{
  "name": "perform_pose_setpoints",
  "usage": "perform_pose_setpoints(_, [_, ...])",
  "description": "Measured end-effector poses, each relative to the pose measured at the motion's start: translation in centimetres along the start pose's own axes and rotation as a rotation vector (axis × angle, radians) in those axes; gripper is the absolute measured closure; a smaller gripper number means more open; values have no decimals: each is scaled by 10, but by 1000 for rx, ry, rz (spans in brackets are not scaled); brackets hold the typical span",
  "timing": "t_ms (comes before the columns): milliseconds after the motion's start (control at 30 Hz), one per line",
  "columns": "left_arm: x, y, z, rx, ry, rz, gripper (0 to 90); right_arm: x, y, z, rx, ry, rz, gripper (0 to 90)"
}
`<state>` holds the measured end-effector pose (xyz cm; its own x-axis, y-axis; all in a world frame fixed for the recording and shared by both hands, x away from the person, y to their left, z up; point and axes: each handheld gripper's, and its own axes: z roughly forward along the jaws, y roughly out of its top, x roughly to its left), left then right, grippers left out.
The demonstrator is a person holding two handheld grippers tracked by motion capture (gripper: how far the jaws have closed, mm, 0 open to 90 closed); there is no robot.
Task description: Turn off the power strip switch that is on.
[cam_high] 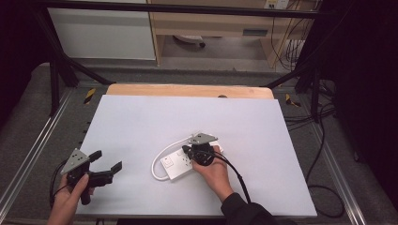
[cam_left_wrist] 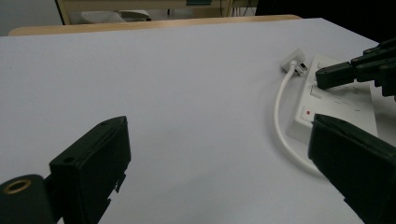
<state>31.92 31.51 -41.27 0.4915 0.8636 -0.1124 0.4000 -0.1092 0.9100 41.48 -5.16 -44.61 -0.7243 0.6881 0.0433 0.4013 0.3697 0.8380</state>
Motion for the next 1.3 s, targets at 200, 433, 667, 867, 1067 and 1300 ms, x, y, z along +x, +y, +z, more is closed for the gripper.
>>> perform_pose_setpoints(200, [0,0,0,0,0,1,57,-2,2,-2,-15,-1,-2,900])
perform_pose_setpoints(433, [0,0,0,0,-1,1,57,-2,3,-3,-16,-2,3,900])
perform_pose_setpoints(667, [0,0,0,1,-2,2,57,-2,3,-3,-19,6,17,895])
perform_pose_setpoints(867, [0,0,0,2,-2,4,57,-3,4,-4,-26,7,22,877])
perform_pose_setpoints(1067, [0,0,0,0,0,2,57,-4,6,-5,-27,23,27,823])
perform_pose_setpoints(1300, [0,0,0,2,0,4,57,-3,9,-9,-31,60,25,715])
